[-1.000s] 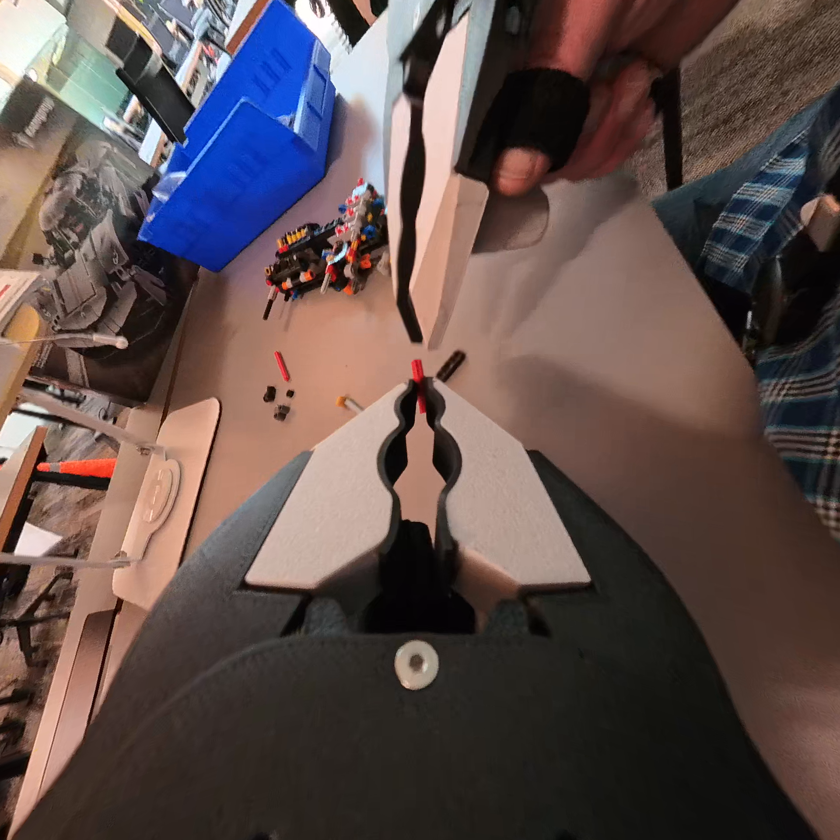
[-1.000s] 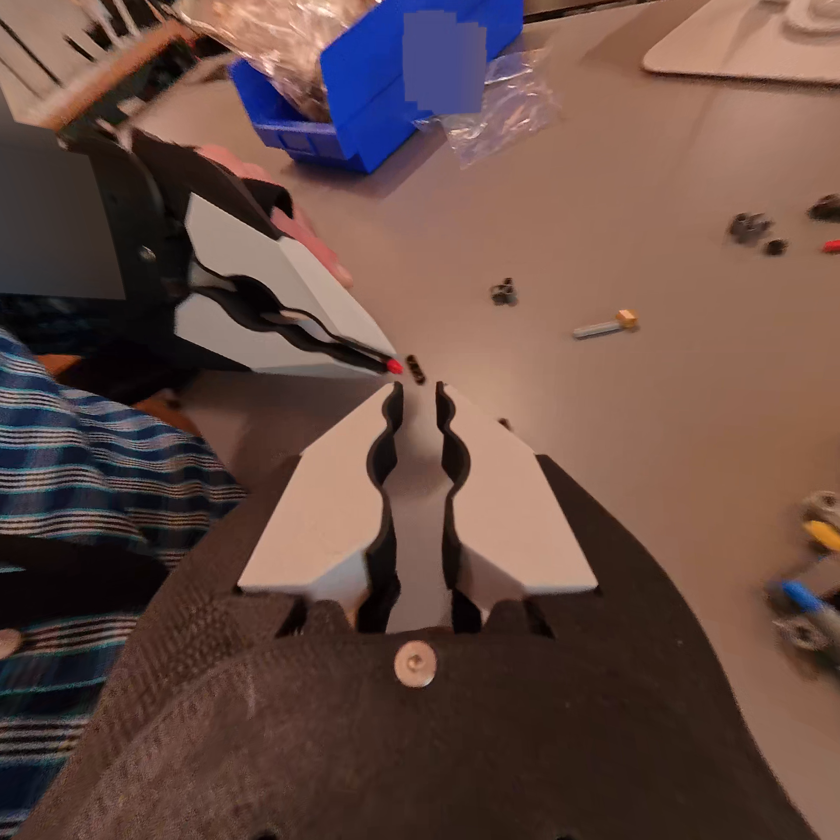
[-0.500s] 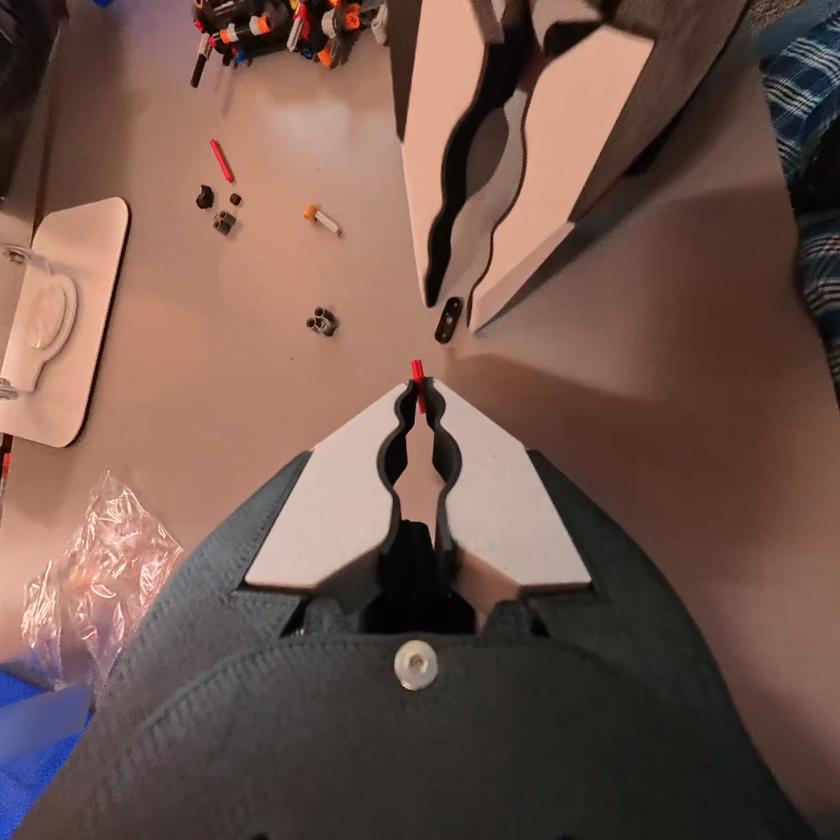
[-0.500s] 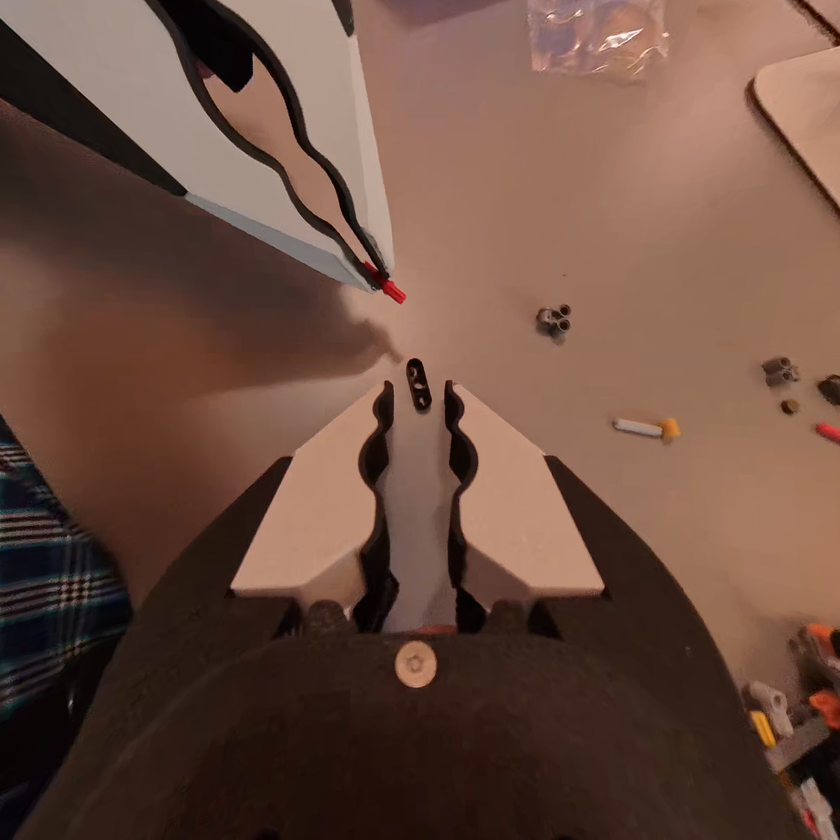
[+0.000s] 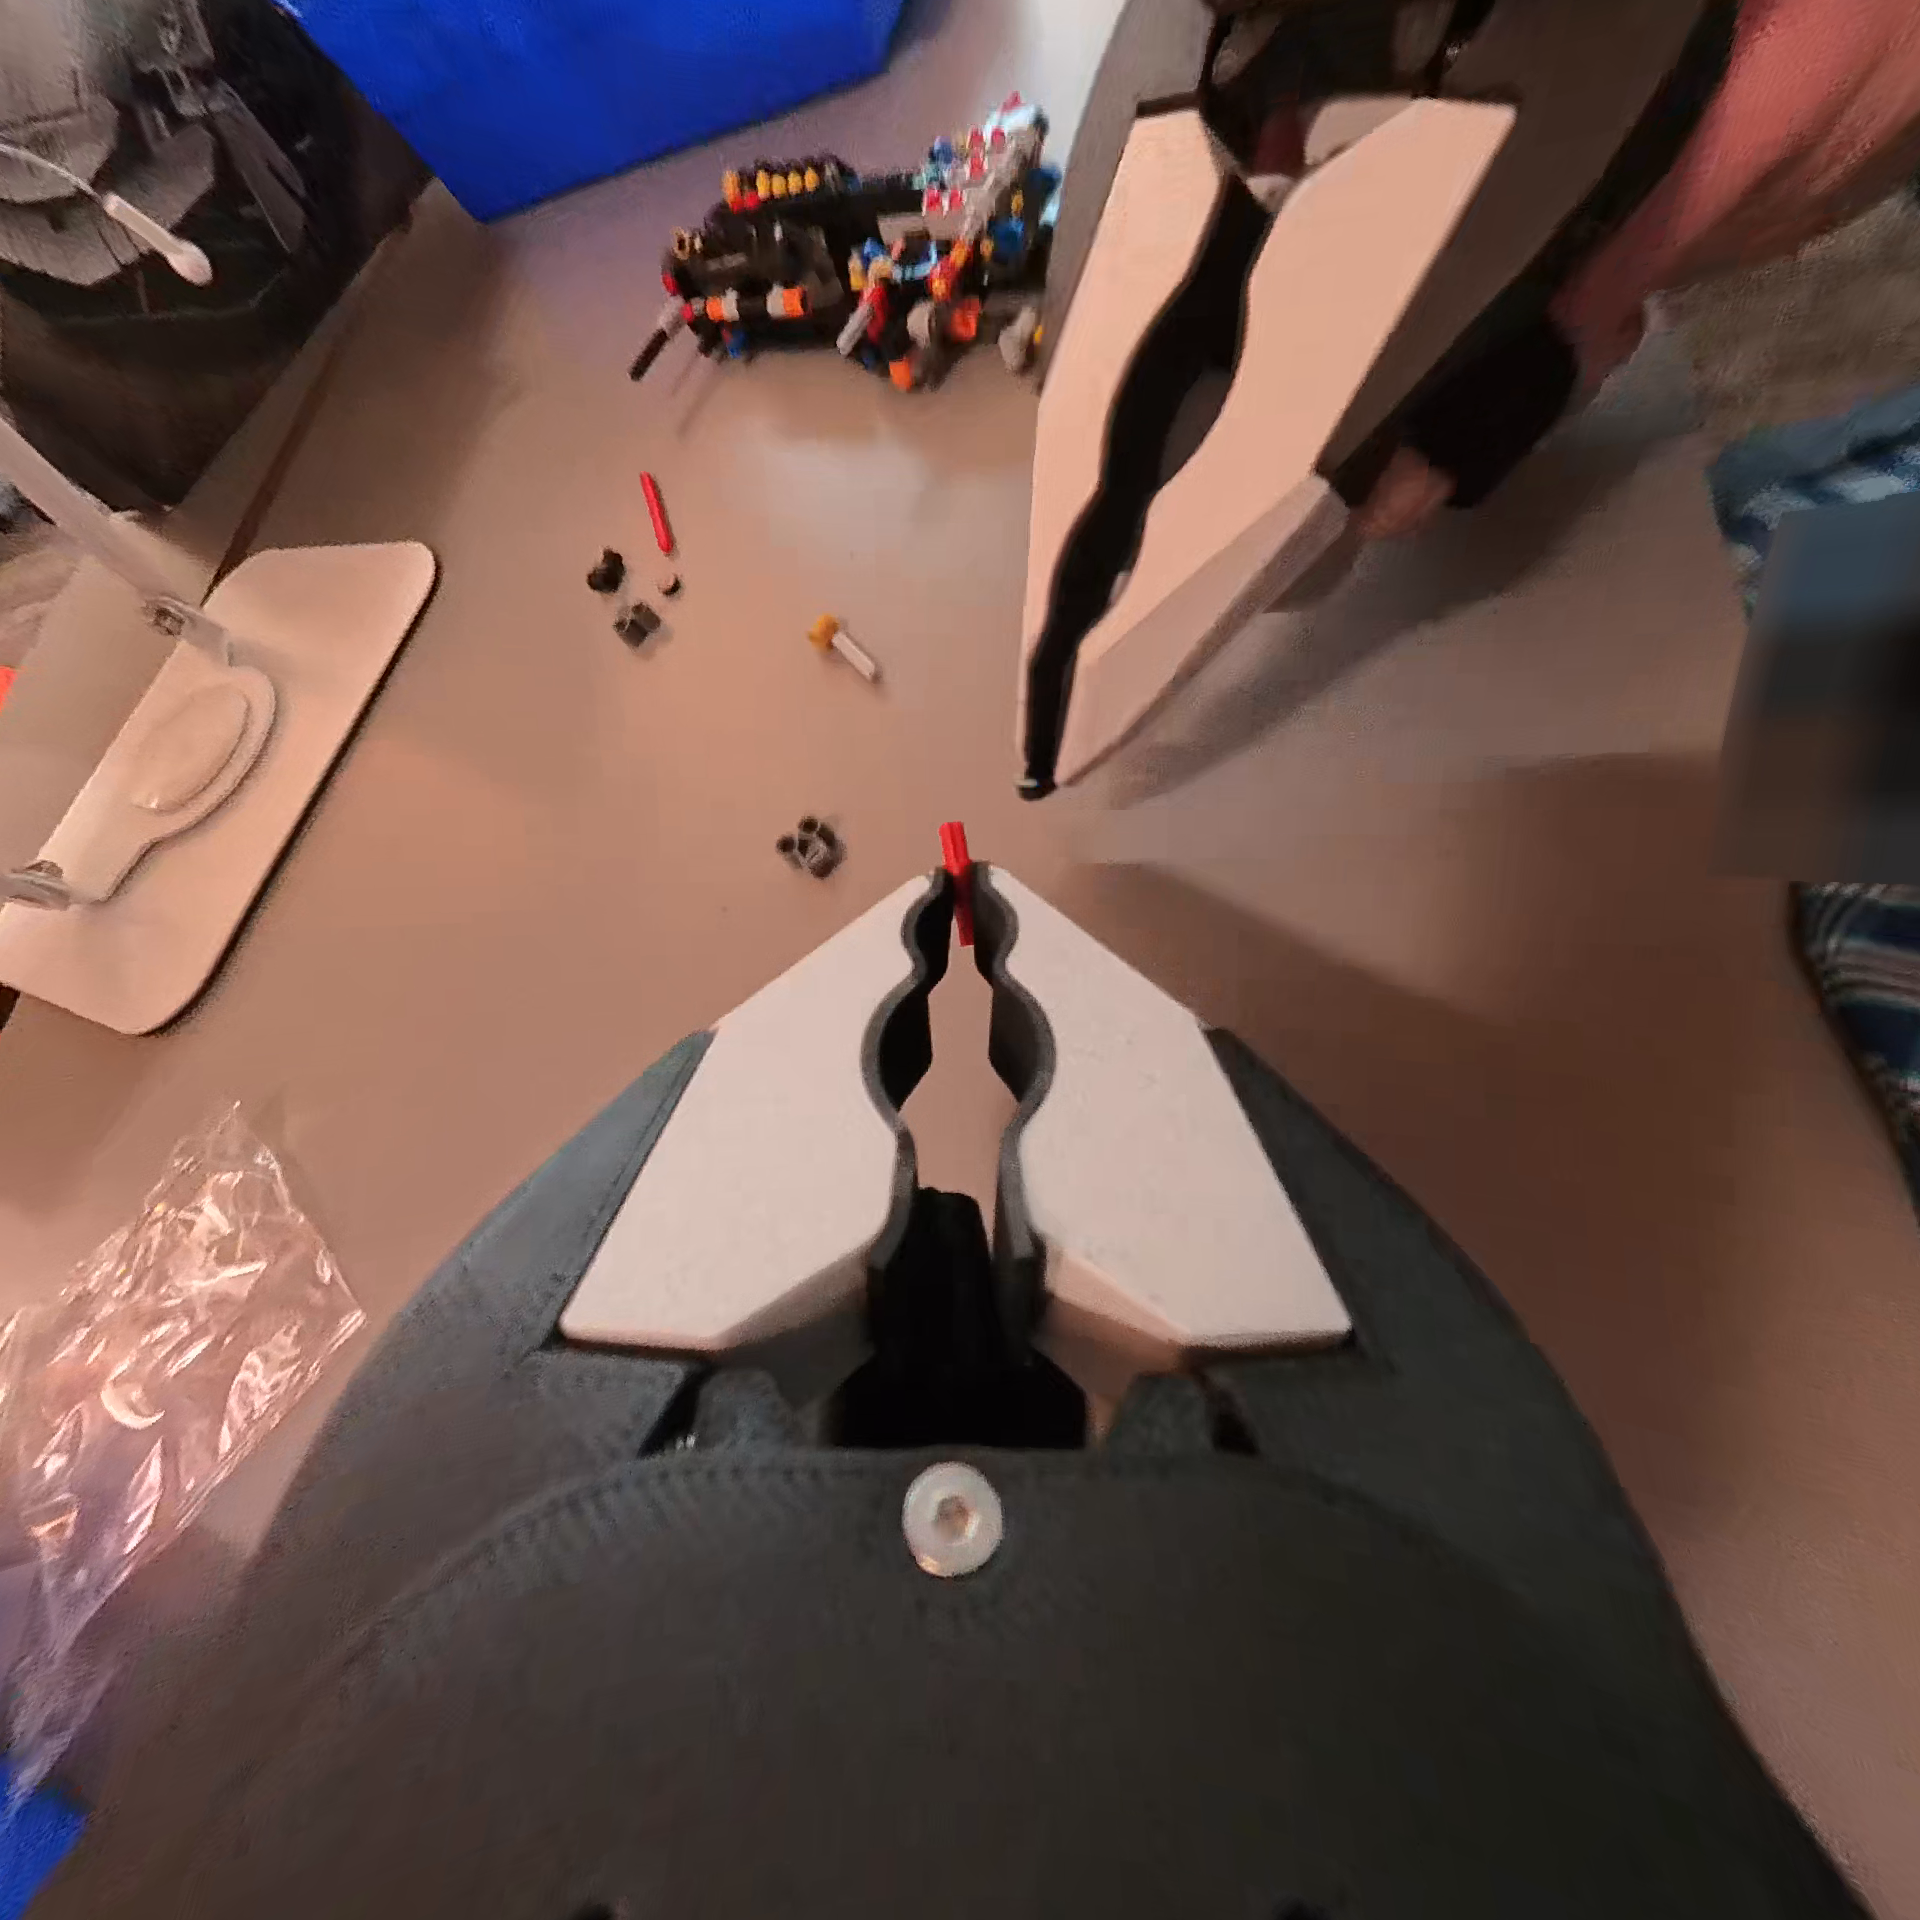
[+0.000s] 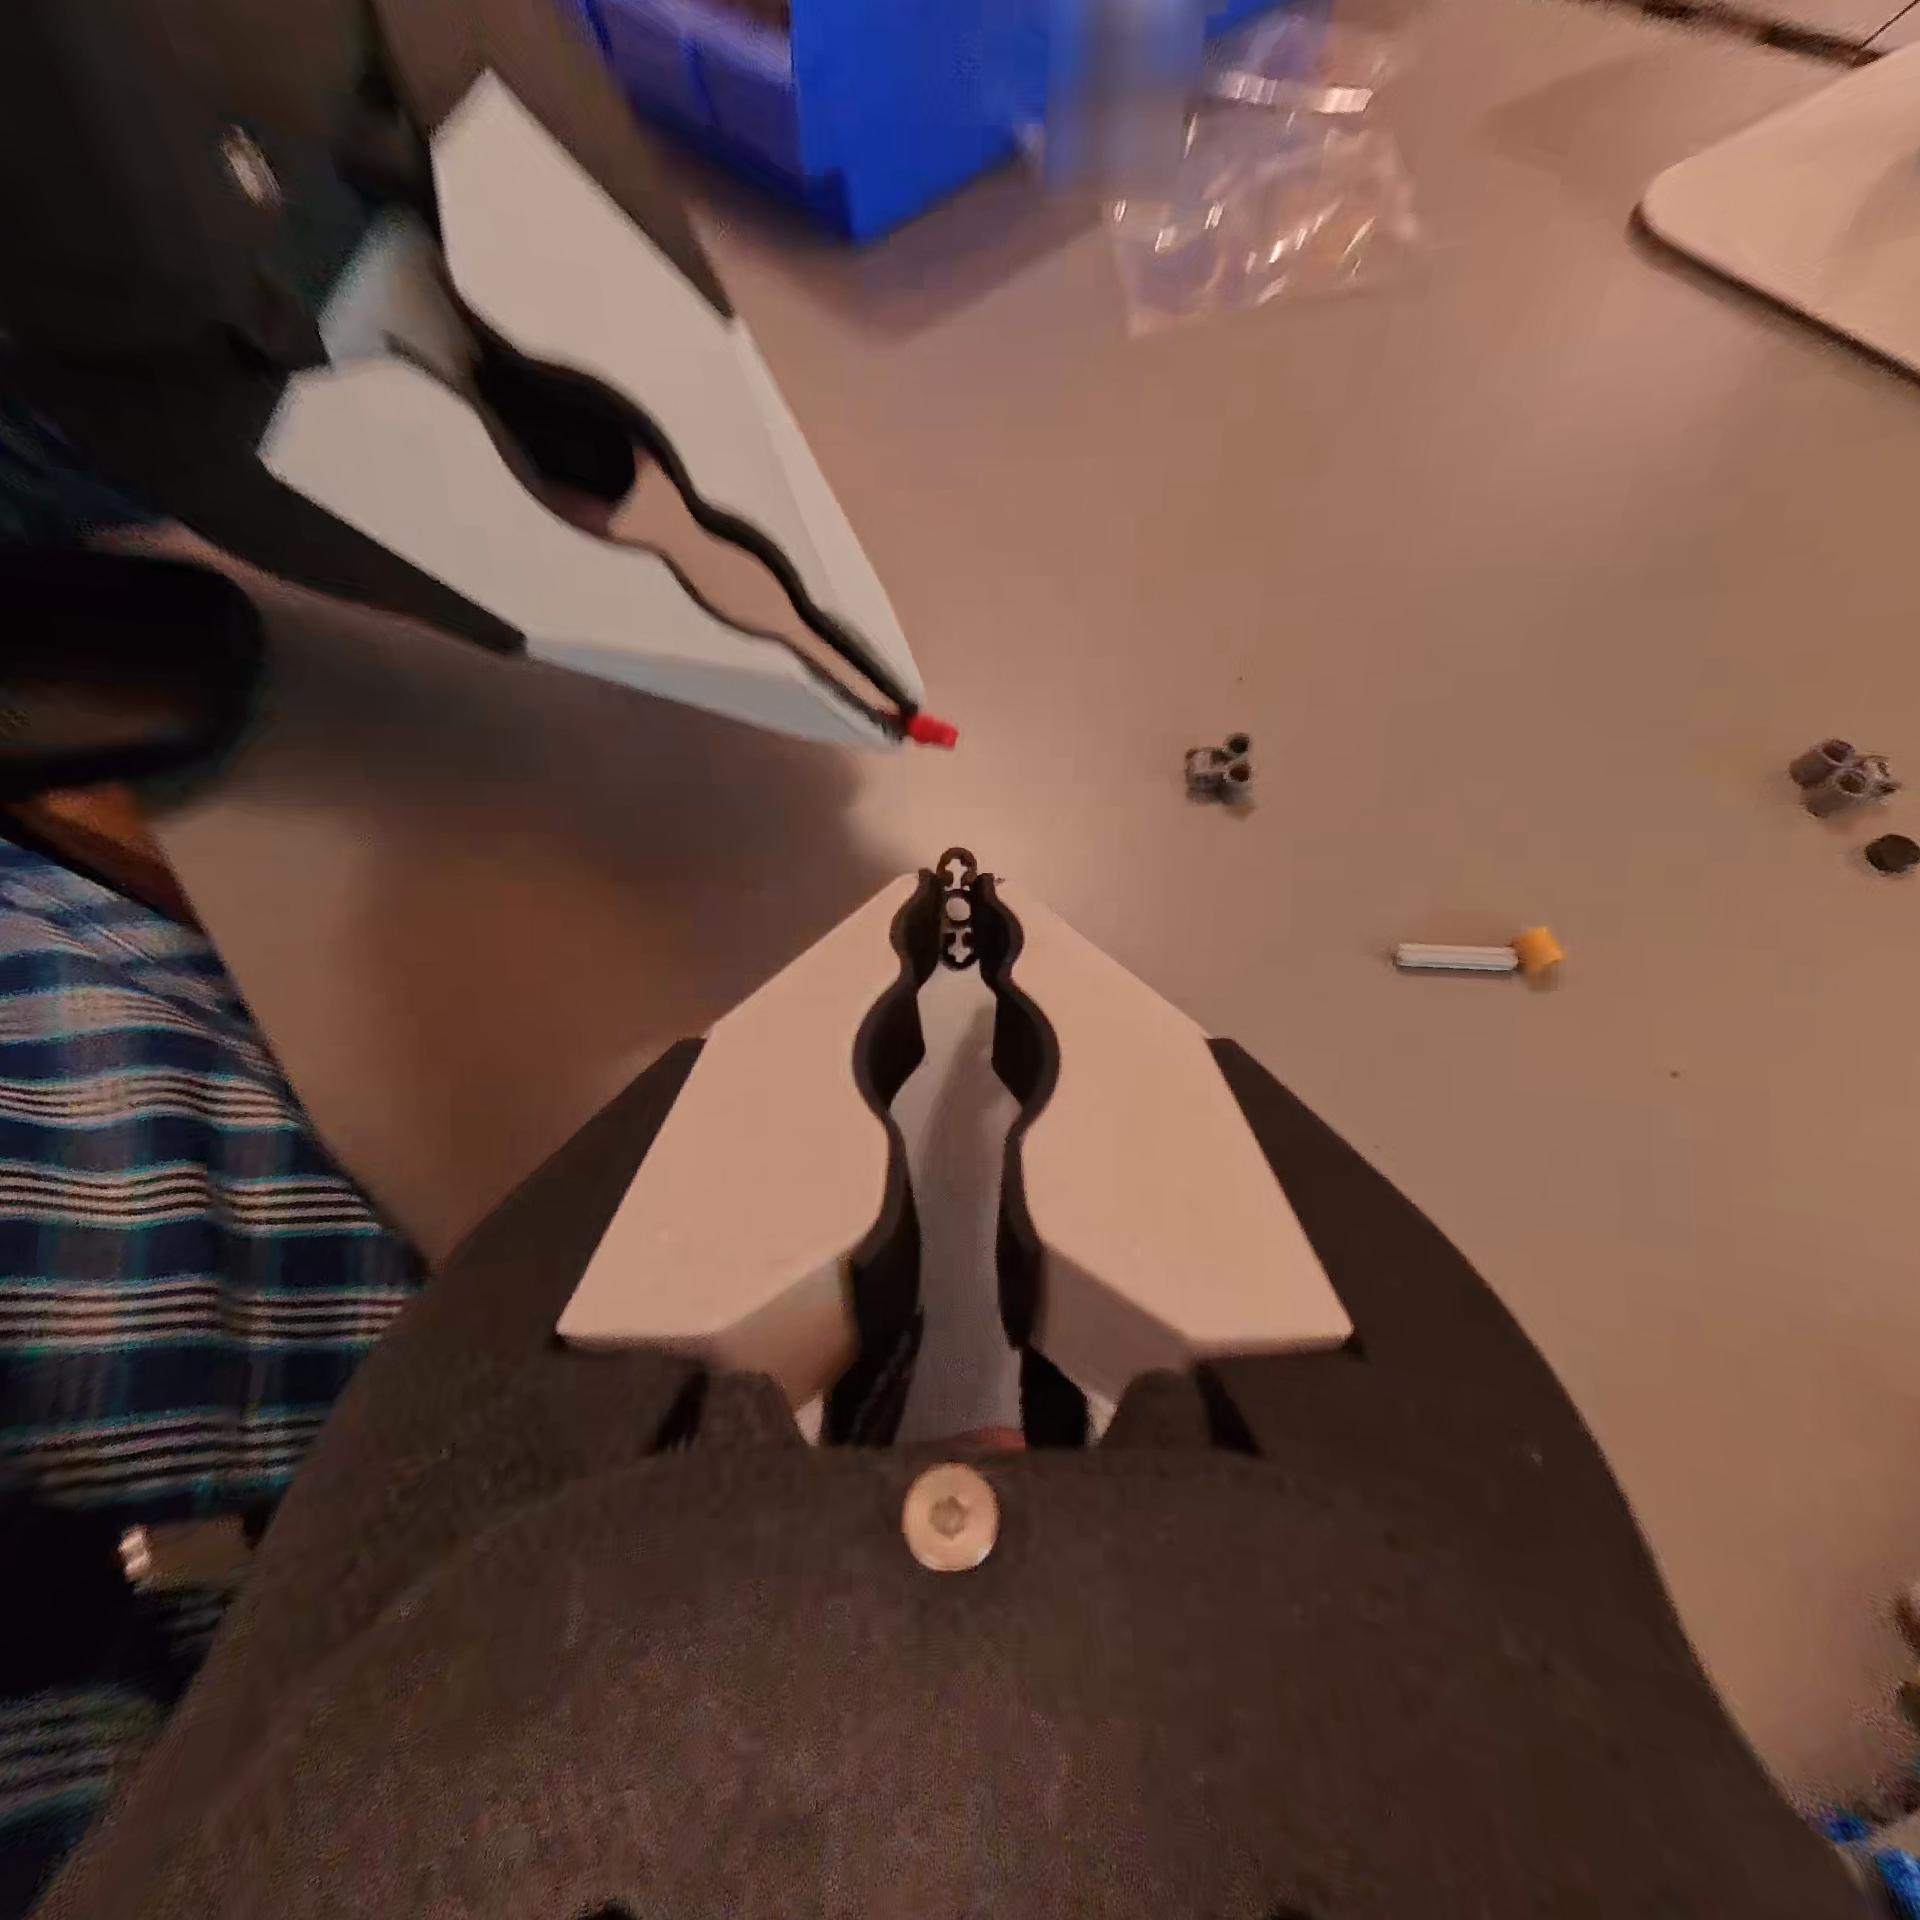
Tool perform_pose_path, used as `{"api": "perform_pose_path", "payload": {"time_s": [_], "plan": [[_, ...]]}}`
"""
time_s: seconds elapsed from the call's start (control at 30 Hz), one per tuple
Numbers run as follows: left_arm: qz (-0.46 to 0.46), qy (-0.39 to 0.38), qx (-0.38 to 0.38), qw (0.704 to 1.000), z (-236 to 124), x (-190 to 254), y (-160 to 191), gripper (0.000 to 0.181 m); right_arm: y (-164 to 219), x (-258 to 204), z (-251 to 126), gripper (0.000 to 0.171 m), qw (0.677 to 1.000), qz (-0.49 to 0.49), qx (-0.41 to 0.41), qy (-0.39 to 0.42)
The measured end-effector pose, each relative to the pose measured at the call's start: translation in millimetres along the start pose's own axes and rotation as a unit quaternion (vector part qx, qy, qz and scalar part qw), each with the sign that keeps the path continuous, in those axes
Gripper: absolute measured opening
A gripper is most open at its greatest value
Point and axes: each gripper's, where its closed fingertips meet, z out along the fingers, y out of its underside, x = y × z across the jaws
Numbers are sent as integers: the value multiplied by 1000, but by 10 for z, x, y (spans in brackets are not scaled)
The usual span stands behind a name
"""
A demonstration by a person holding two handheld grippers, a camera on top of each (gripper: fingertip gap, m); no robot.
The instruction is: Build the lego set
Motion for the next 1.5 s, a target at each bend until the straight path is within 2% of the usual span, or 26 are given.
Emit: {"api": "perform_pose_path", "payload": {"time_s": [0.2,0.4,0.6,0.83,1.23,1.3,1.37,1.5], "plan": [[-13,4,71,997,26,-19,-279,2,-347,95,-356,4,988,85,119,-46],[-22,14,132,991,27,-14,-497,2,-416,69,-377,4,977,122,151,-88],[-19,10,155,988,15,-45,-575,1,-448,101,-441,4,970,144,166,-109],[5,1,161,987,15,-47,-621,1,-446,134,-445,4,966,158,166,-117],[178,-66,121,974,35,-33,-621,0,-400,126,-413,4,960,195,149,-135],[181,-55,104,976,73,-16,-545,0,-348,156,-410,4,963,195,138,-126],[153,-15,85,985,95,57,-439,0,-301,186,-442,4,964,198,134,-118],[111,9,57,992,25,57,-276,0,-151,249,-543,4,962,213,136,-102]]}}
